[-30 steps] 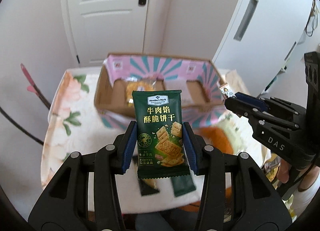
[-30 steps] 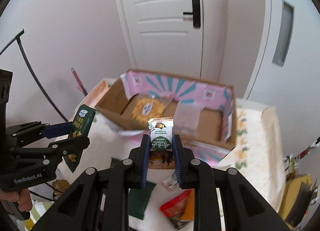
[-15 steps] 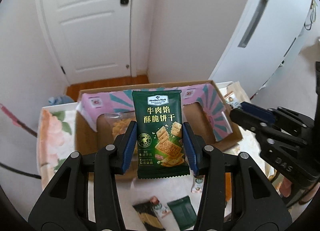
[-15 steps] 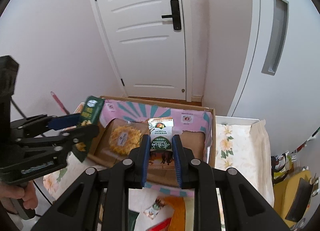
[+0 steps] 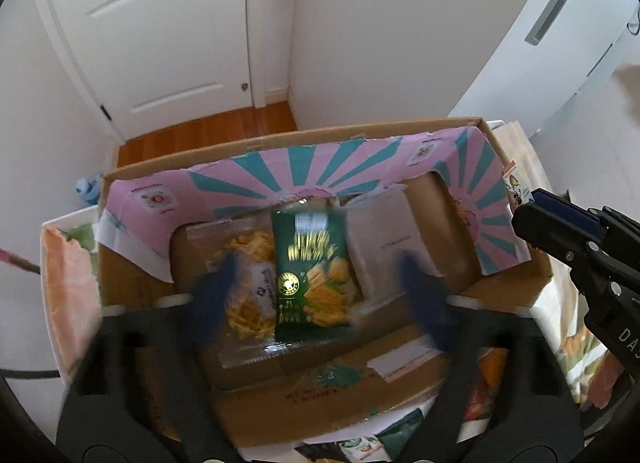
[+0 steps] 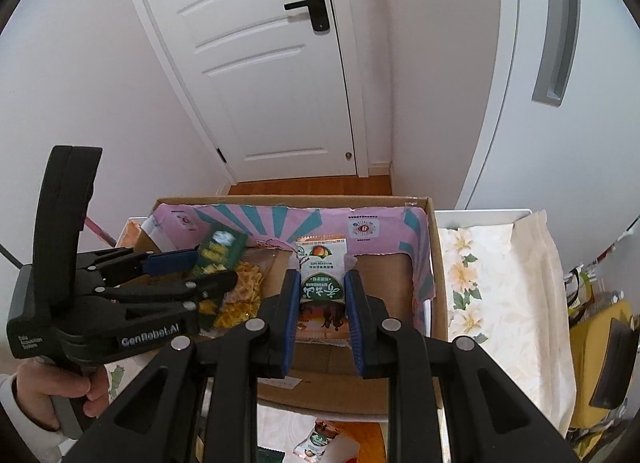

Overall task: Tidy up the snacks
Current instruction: 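Carry the green packet and sachet over the box and lower them inside, then open both grippers and withdraw them from the box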

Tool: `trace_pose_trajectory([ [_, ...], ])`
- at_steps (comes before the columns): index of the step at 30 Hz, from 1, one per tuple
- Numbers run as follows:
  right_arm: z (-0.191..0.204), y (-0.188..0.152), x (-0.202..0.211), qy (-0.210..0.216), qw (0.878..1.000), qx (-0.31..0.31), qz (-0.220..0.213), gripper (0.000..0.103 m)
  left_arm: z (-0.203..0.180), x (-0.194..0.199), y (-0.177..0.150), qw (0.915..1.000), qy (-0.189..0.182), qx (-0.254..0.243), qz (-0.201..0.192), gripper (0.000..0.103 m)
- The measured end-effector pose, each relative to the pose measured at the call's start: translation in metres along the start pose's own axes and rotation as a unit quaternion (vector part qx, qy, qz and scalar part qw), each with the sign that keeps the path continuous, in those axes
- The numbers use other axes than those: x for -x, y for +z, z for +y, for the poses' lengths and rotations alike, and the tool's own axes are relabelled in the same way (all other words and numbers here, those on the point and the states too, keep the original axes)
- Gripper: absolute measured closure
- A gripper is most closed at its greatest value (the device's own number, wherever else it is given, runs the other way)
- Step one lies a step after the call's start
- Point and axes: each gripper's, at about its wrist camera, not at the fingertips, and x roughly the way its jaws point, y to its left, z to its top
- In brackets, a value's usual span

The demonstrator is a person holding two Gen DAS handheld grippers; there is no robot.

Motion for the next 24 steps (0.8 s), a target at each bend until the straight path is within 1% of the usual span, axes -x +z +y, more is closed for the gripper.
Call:
trace_pose_trajectory([
  [1,0.0,0.0,-0.002,-0.001,1.0,-0.003,0.002,0.082,0.0,0.003,-0.002,1.0,0.001,-0.002,-0.008,0.0],
  [3,-0.001,0.0,-0.005,-0.001,1.0,-0.005,0.005,0.082,0.001,0.006,-0.006,0.9999,0.005,-0.008,-0.012,0.0],
  [6,-0.002,-0.001,-0.009,0.0,1.0,-0.006,0.011,0.082,0.003,0.013,-0.014,0.9996,0.021,-0.014,-0.015,0.0],
  [10,0.0,0.0,-0.017,0.004,1.0,-0.005,0.016,0.082,0.011,0.026,-0.025,0.9996,0.02,-0.003,-0.022,0.0],
  [16,0.018,0.009,-0.036,0.024,0.999,0.011,0.032,0.082,0.025,0.045,-0.031,0.9991,0.021,0.013,-0.035,0.0],
  [19,0.023,0.015,-0.051,0.04,0.998,0.01,0.037,0.082,0.032,0.05,-0.034,0.9987,0.03,0.017,-0.037,0.0],
  [22,0.028,0.018,-0.068,0.049,0.997,0.014,0.054,0.081,0.036,0.054,-0.038,0.9983,0.038,0.021,-0.038,0.0],
  [23,0.029,0.019,-0.07,0.047,0.997,0.015,0.055,0.072,0.037,0.055,-0.039,0.9982,0.04,0.022,-0.039,0.0],
  [24,0.029,0.019,-0.071,0.049,0.997,0.015,0.053,0.048,0.038,0.057,-0.041,0.998,0.043,0.023,-0.041,0.0],
])
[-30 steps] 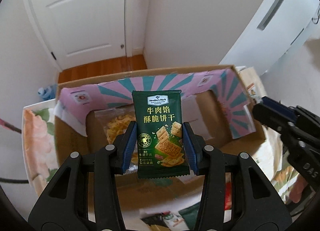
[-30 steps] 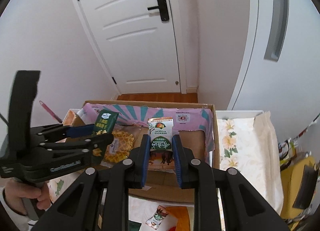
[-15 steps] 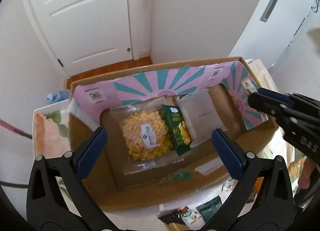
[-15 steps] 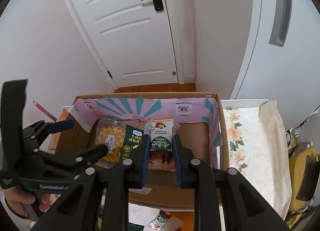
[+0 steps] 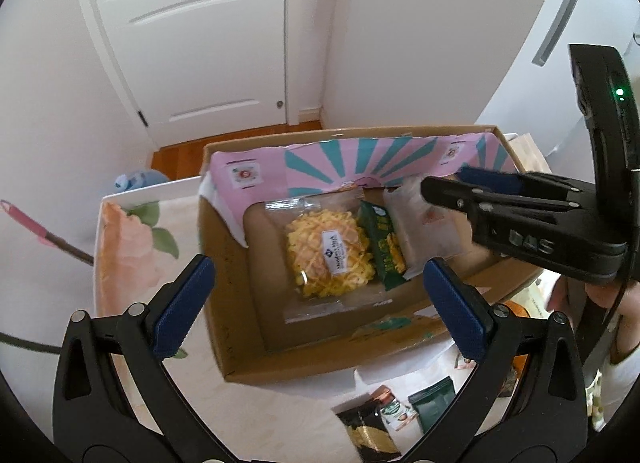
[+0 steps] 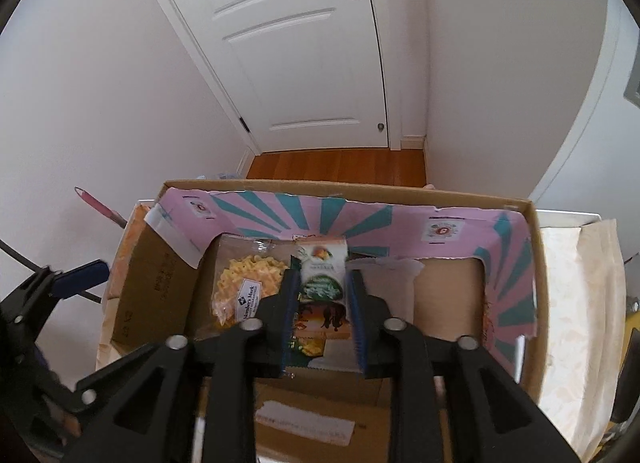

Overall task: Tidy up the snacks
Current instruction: 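Open both grippers and withdraw them from the box, then move both grippers toward the black packet and green sachet on the table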

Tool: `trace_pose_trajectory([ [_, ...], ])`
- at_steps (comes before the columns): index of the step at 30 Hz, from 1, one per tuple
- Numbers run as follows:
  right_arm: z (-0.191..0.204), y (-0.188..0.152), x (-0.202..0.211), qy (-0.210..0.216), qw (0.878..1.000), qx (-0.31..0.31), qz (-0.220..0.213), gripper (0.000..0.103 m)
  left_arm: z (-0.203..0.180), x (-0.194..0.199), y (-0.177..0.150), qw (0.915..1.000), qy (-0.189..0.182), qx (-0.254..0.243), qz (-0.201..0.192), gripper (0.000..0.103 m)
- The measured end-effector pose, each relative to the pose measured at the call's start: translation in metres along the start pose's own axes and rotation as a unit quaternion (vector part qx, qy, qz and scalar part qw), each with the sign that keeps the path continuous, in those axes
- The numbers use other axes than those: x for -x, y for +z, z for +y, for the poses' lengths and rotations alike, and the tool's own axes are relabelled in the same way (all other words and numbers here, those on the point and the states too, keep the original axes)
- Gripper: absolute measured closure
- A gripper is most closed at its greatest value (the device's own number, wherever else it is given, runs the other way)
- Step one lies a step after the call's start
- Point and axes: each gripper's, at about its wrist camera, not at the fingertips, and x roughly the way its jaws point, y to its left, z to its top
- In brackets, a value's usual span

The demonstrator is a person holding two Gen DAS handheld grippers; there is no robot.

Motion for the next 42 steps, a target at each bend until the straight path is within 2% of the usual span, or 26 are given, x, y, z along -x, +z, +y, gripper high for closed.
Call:
trace_pose_trajectory([
  [2,-0.001,-0.003,0.005,0.01,1.0,-0.004,-0.014,0.02,0.001,0.004,-0.004,1.0,0.001,0.003,-0.003,0.0],
  [3,-0.002,-0.004,0.01,0.014,1.0,-0.009,-0.024,0.019,0.002,0.006,-0.005,1.0,0.001,0.006,-0.004,0.0],
  [10,-0.013,-0.015,0.038,0.023,0.999,-0.026,-0.042,0.019,-0.001,0.025,-0.016,0.9997,0.005,0.017,-0.017,0.0],
  [24,-0.019,-0.045,0.115,0.024,0.995,-0.01,-0.095,0.019,-0.025,0.089,-0.053,0.9969,0.023,0.039,-0.065,0.0],
  [28,-0.02,-0.063,0.134,0.027,0.994,0.0,-0.107,0.015,-0.032,0.108,-0.075,0.9951,0.031,0.054,-0.077,0.0],
  [29,-0.019,-0.066,0.137,0.027,0.994,0.003,-0.11,0.005,-0.033,0.111,-0.08,0.9948,0.033,0.057,-0.077,0.0],
  [30,-0.019,-0.07,0.14,0.027,0.993,0.007,-0.112,0.001,-0.035,0.115,-0.087,0.9944,0.037,0.061,-0.077,0.0],
  [38,-0.012,-0.106,0.169,0.029,0.991,0.046,-0.124,0.001,-0.041,0.136,-0.139,0.9907,0.058,0.096,-0.076,0.0],
  [42,-0.007,-0.121,0.175,0.021,0.992,0.07,-0.107,0.0,-0.045,0.14,-0.161,0.9891,0.064,0.111,-0.072,0.0],
])
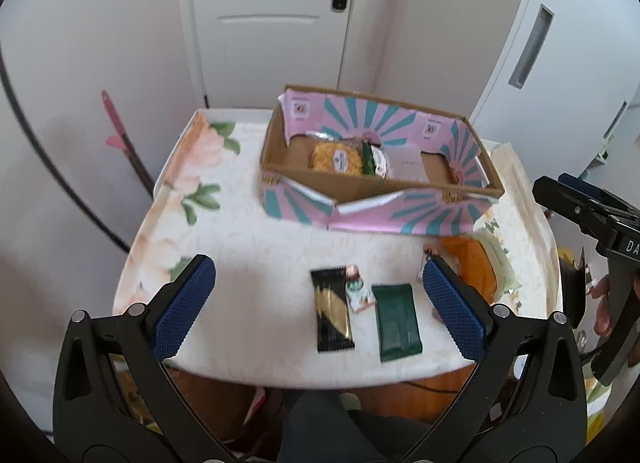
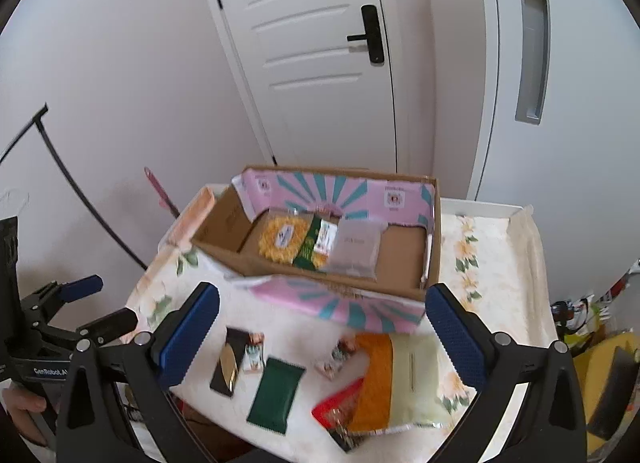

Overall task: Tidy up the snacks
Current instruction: 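Move both grippers toward the black packet and green sachet on the table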

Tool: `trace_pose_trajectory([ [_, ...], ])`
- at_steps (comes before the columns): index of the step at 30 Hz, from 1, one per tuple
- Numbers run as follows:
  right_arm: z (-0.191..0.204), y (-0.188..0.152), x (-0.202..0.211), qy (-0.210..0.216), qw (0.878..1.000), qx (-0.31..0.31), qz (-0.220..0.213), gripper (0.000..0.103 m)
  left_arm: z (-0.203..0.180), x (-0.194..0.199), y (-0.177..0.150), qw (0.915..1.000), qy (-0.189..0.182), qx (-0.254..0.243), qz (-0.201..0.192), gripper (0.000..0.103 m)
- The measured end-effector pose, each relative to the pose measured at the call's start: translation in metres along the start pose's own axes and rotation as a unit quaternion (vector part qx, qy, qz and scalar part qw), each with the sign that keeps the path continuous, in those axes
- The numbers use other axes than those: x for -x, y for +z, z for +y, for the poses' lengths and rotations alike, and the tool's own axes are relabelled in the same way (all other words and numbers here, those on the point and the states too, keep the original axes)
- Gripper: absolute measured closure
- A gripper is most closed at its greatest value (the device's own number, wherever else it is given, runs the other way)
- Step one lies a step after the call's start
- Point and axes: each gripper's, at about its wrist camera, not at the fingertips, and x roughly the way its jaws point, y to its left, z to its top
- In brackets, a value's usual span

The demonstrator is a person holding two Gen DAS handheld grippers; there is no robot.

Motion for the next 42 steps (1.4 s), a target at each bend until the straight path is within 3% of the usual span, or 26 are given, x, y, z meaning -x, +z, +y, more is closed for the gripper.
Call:
trace_pose_trajectory([
  [4,0.004,-0.015,0.005,-0.032,0.999,-0.001,0.003,0.0,0.001,-0.003,-0.017,0.9999,0.003,0.007,0.009,0.0],
  [12,0.008,-0.035,-0.002,-0.039,0.999,-0.019,0.013,0.0,0.005,-0.036,-0.041,0.9988,-0.009,0.004,0.048,0.0],
  [23,0.022,-0.08,-0.035,-0.071,0.995,-0.051,0.052,0.001,0.009,-0.094,-0.056,0.9924,-0.052,-0.037,0.106,0.005],
  [27,0.027,-0.09,-0.042,-0.086,0.993,-0.071,0.047,0.001,0.007,-0.112,-0.061,0.99,-0.061,-0.056,0.114,0.006],
  [31,0.034,-0.102,-0.05,-0.1,0.99,-0.086,0.039,0.001,0.007,-0.132,-0.067,0.986,-0.075,-0.072,0.13,0.016],
  [42,0.044,-0.12,-0.078,-0.124,0.986,-0.1,0.054,0.001,-0.008,-0.159,-0.074,0.9793,-0.09,-0.125,0.131,0.028],
])
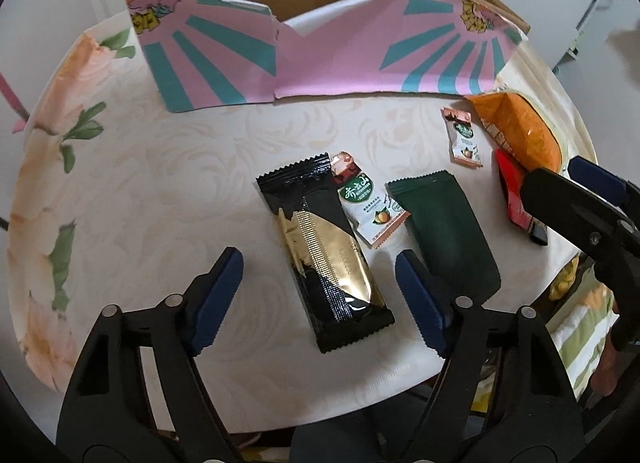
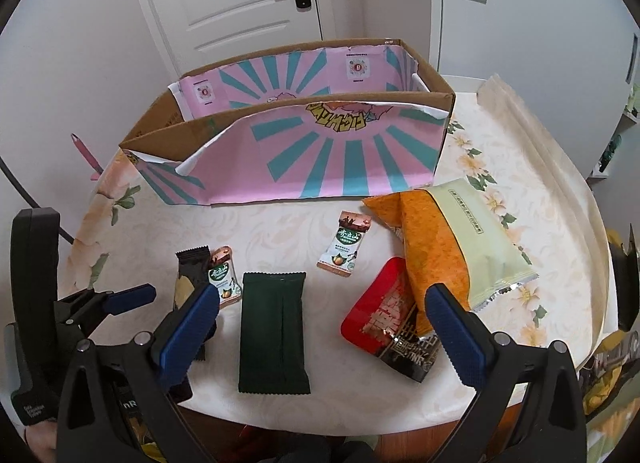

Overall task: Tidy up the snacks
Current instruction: 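Move both grippers toward the black packet and green sachet on the table, then grasp the black-and-gold bar with the left gripper while the right grasps a small carton sachet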

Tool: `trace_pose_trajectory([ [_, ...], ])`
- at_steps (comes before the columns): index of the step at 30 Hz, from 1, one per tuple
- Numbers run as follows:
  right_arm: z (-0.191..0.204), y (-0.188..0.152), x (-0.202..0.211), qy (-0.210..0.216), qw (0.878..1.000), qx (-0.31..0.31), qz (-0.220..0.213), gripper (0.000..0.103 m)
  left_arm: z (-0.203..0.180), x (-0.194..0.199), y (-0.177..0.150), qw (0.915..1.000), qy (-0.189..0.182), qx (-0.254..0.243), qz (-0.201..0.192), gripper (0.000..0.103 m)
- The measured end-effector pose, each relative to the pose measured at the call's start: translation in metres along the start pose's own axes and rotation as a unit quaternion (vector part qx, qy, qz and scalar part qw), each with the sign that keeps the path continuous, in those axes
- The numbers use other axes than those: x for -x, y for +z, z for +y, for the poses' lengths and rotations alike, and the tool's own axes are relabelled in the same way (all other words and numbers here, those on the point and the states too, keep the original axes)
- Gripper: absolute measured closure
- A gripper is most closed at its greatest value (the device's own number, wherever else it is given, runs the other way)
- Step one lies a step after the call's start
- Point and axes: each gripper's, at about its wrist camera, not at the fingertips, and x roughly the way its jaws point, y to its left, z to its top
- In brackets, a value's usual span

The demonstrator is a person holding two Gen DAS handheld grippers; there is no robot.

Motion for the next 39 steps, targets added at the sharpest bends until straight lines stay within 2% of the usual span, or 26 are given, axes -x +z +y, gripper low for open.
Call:
trace_pose_trajectory([
  [4,0.003,-0.001,-0.007,-0.001,1.0,-0.004,0.001,0.001,-0.002,-0.002,0.0,0.9998,0.006,-0.016,-0.004,0.032],
  [7,0.005,0.002,-0.012,-0.001,1.0,-0.005,0.003,0.001,-0.004,-0.005,0.002,0.9993,0.016,-0.033,-0.007,0.041],
  [10,0.006,0.005,-0.017,-0.006,1.0,-0.006,0.005,0.001,-0.003,-0.005,0.004,0.9988,0.025,-0.042,-0.008,0.054],
  [11,0.007,0.008,-0.02,-0.008,1.0,-0.007,0.005,0.003,-0.002,-0.005,0.004,0.9987,0.026,-0.043,-0.008,0.059],
  [13,0.007,0.012,-0.027,-0.015,1.0,-0.007,0.01,0.009,0.0,-0.006,0.006,0.9988,0.023,-0.042,-0.008,0.061],
  [18,0.003,0.02,-0.047,-0.033,0.999,-0.016,0.021,0.028,0.005,-0.004,0.005,0.9986,0.023,-0.047,-0.007,0.065],
  [31,-0.001,0.03,-0.081,-0.079,0.997,-0.004,0.022,0.051,0.014,-0.002,0.006,0.9997,0.015,-0.018,-0.008,0.069],
  [39,0.005,0.032,-0.089,-0.065,0.998,0.002,0.023,0.072,0.018,0.0,0.006,0.9998,0.018,0.0,-0.012,0.069],
])
